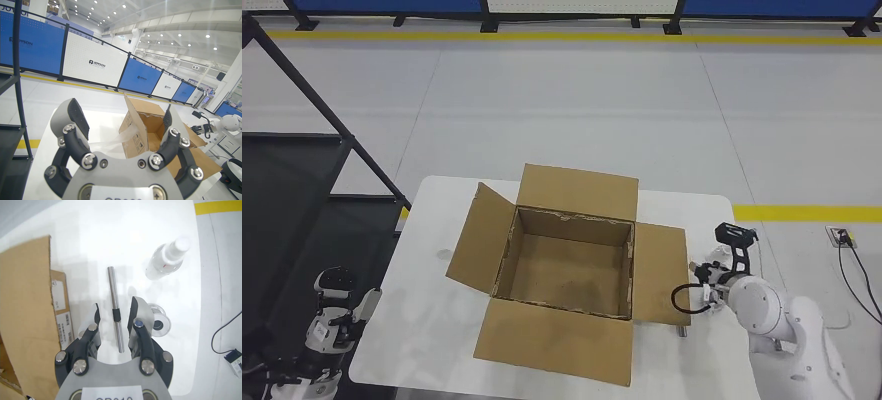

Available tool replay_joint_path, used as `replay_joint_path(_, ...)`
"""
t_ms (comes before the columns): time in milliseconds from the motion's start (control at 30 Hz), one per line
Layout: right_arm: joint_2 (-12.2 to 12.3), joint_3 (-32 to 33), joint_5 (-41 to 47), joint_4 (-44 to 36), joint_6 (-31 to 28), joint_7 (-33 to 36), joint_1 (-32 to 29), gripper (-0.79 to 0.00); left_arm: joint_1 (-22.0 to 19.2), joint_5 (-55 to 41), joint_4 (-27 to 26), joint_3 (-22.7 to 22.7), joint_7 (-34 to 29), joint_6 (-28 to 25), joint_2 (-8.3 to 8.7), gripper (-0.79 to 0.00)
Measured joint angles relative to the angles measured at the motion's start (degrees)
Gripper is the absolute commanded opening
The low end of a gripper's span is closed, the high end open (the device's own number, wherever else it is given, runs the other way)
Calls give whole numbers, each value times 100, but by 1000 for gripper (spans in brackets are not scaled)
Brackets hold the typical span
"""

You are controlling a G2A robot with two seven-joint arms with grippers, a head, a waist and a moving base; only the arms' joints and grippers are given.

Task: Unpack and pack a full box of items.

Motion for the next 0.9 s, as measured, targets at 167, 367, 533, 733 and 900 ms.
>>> replay_joint_path(167, -34, 194, 517, -178, 351, -531, -102, -259, 0, 0, 0, 0, 0, 0, 0, 0)
replay_joint_path(367, -74, 455, 2104, -5, -506, -1046, -225, 0, 0, 0, 0, 0, 0, 0, 0, 0)
replay_joint_path(533, -47, 435, 3045, 589, -1545, -884, 2, 0, 0, 0, 0, 0, 0, 0, 0, 0)
replay_joint_path(733, -29, 111, 3205, 1083, -1863, -778, 406, 0, 0, 0, 0, 0, 0, 0, 0, 0)
replay_joint_path(900, -22, -159, 3160, 1188, -1824, -791, 620, 0, 0, 0, 0, 0, 0, 0, 0, 0)
